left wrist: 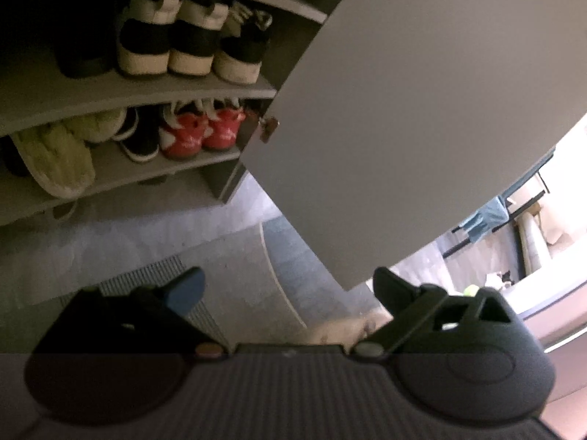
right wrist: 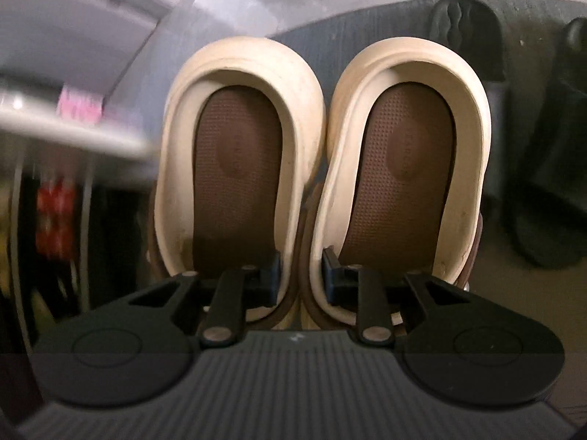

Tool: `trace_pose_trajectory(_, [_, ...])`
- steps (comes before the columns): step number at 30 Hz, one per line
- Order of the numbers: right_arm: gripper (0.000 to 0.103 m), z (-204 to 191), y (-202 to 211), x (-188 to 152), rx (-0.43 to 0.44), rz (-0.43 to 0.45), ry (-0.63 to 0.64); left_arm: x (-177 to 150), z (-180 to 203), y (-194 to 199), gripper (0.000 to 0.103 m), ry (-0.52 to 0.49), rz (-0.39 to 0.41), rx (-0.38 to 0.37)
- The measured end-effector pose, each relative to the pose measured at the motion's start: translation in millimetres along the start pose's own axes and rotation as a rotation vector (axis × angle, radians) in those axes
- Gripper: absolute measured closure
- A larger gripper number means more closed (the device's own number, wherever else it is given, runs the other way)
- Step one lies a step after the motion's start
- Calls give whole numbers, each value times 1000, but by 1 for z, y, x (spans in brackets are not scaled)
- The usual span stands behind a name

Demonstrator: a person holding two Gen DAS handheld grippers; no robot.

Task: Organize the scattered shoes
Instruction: 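Lower the right tool onto the cream clogs and grasp them, then lift the cream clogs and carry them into the open cabinet with the right tool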

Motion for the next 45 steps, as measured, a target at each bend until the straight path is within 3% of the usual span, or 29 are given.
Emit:
trace_pose_trajectory(3, [76,-21,-2,-34,-33,-124,180,10,-9,6,4,11,35,10])
trace_pose_trajectory(8, [76,-92,-51,-89,-76,-315,579,19,-24,12,4,37,76,38])
trace_pose_trajectory(10, [76,-119,-70,-107,-70,-369,673,24,-29,15,4,39,100,67])
trace_pose_trajectory(14, [79,-217,-127,-166,-52,-524,1044,34,-36,21,4,22,158,127])
trace_pose_trajectory(17, [90,-261,-159,-209,-77,-583,1233,43,-41,23,4,1,192,162])
trace_pose_trajectory(20, [89,-280,-187,-231,-106,-639,1339,48,-51,25,4,0,206,184])
trace_pose_trajectory(24, [90,-297,-204,-248,-129,-642,1403,57,-77,31,4,16,233,229])
trace_pose_trajectory(26, [88,-306,-204,-243,-74,-606,1331,64,-91,38,4,13,266,272])
trace_pose_trajectory(28, [85,-313,-202,-244,3,-625,1275,74,-103,50,4,24,316,320])
trace_pose_trajectory(30, [69,-314,-203,-244,58,-673,1240,76,-100,54,4,3,349,338])
trace_pose_trajectory(32, [27,-310,-204,-236,32,-631,1237,72,-87,53,4,-29,375,355])
trace_pose_trajectory(33, [21,-308,-204,-233,16,-611,1244,70,-84,52,4,-33,376,352])
trace_pose_trajectory(37, [21,-299,-216,-242,-55,-666,1285,48,-28,30,4,-100,340,259])
trace_pose_trajectory(41, [19,-273,-237,-266,-158,-785,1388,31,11,20,4,-206,336,209])
trace_pose_trajectory(45, [21,-260,-244,-284,-239,-757,1597,21,24,14,4,-235,312,179])
Point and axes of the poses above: each gripper's, at about its wrist camera, not at the fingertips, and y roughly against the way its jaws point, z to its right, x to its top, the point moved 8 cm from there along -y, roughly the way its jaws point, and after that the axes turned 4 degrees about z, right-handed, at the moved point
